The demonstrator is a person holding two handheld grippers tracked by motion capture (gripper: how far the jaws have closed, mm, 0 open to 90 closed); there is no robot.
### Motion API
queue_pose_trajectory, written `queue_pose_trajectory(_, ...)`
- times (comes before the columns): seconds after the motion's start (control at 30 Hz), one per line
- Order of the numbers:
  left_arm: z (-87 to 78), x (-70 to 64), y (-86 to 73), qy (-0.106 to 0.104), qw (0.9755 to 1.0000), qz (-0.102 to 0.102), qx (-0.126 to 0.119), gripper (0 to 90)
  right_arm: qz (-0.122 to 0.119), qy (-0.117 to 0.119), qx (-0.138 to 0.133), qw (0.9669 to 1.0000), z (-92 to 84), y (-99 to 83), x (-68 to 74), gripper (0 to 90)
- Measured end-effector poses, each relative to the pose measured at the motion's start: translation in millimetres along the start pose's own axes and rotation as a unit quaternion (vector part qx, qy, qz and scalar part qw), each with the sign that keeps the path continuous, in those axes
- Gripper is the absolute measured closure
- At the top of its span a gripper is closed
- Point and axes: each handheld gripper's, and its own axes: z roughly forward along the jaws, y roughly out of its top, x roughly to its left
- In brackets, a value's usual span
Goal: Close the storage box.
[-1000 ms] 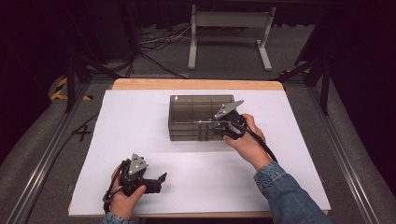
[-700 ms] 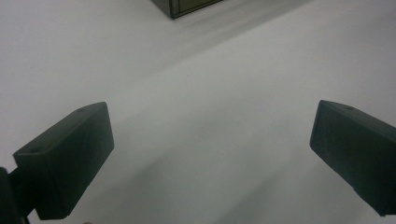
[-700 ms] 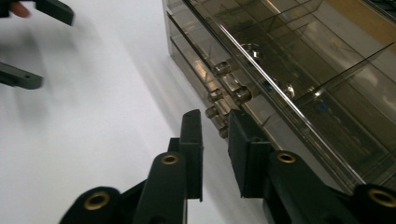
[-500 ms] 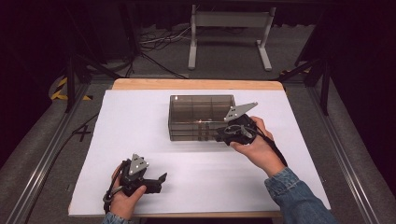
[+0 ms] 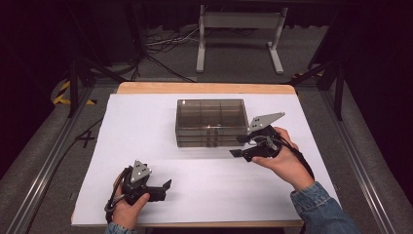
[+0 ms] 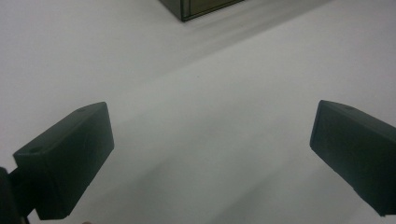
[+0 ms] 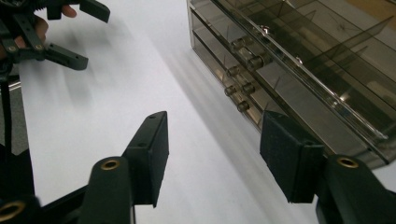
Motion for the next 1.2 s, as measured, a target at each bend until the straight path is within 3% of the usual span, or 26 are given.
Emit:
queue_pose_trajectory(0.43,-1.1,1.7,0.0,0.004,1.0,-0.002,-0.001,0.3,0.014,-0.022,-0.01,0.9996,-21.2,-21.0,-1.8,37.2)
queue_pose_trajectory(0.67,-1.2,1.7,0.0,0.005,1.0,-0.003,-0.002,0.3,0.022,-0.034,-0.002,0.9992,-29.1,-36.6,-4.5,36.3)
queue_pose_trajectory(1.2,0.8,1.2,-0.2,0.008,1.0,0.001,0.001,0.3,0.043,-0.057,-0.013,0.9974,-30.2,-72.7,-3.3,35.2)
